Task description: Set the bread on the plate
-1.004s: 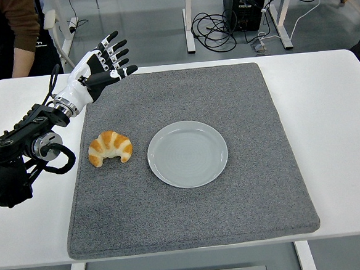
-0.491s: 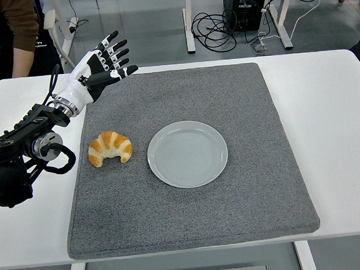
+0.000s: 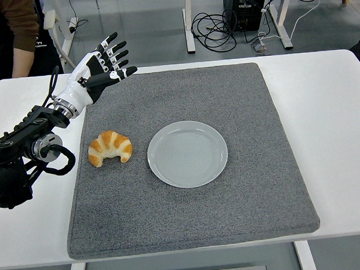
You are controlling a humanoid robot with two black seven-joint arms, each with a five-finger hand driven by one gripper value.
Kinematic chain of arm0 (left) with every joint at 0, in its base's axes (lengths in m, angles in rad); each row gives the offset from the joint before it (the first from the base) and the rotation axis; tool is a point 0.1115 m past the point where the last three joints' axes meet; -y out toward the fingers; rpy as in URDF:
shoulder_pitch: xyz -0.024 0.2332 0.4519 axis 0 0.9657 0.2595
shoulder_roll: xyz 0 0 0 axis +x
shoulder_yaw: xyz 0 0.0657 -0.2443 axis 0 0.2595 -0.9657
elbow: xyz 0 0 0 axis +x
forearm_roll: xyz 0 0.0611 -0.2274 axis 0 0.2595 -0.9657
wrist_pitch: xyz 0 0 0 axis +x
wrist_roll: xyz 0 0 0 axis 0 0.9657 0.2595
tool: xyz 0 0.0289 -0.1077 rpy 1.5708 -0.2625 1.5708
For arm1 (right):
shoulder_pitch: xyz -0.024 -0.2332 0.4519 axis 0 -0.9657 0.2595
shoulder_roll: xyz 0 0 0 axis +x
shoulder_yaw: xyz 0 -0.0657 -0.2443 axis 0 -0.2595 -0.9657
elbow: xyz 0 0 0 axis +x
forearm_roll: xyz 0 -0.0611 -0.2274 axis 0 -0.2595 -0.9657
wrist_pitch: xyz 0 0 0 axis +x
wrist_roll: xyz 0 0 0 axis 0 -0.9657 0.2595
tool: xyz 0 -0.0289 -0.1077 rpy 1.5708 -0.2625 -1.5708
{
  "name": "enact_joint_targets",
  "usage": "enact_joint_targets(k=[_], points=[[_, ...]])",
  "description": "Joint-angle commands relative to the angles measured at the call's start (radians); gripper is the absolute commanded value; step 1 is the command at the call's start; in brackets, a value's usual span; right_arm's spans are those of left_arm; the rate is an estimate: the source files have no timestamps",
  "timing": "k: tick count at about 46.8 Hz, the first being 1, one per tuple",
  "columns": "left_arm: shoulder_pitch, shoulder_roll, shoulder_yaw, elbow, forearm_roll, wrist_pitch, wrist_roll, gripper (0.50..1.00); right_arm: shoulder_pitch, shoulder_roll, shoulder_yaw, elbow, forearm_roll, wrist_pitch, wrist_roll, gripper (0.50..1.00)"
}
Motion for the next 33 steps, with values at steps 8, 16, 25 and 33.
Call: enact_joint_targets(k=[8,16,25,33], points=[[0.000,0.000,0.003,0.000,0.004,0.000,0.000,0.966,0.000,0.000,0.000,0.000,0.000,0.000,0.000,1.000],[-0.001,0.006,0.008,0.000,0.007,0.000,0.001,0.963,0.000,0.000,0.000,0.000,0.001,0.000,0.000,1.000],[-0.017,0.025,0.032,0.000,0.067,0.005,0.001,0.958,0.000,0.000,0.000,0.000,0.000,0.000,0.000,1.000],[-0.046,0.083,0.040,-0.029,0.212,0.009,0.001,0.951,0.000,0.000,0.000,0.000,0.000,0.000,0.000,1.000]])
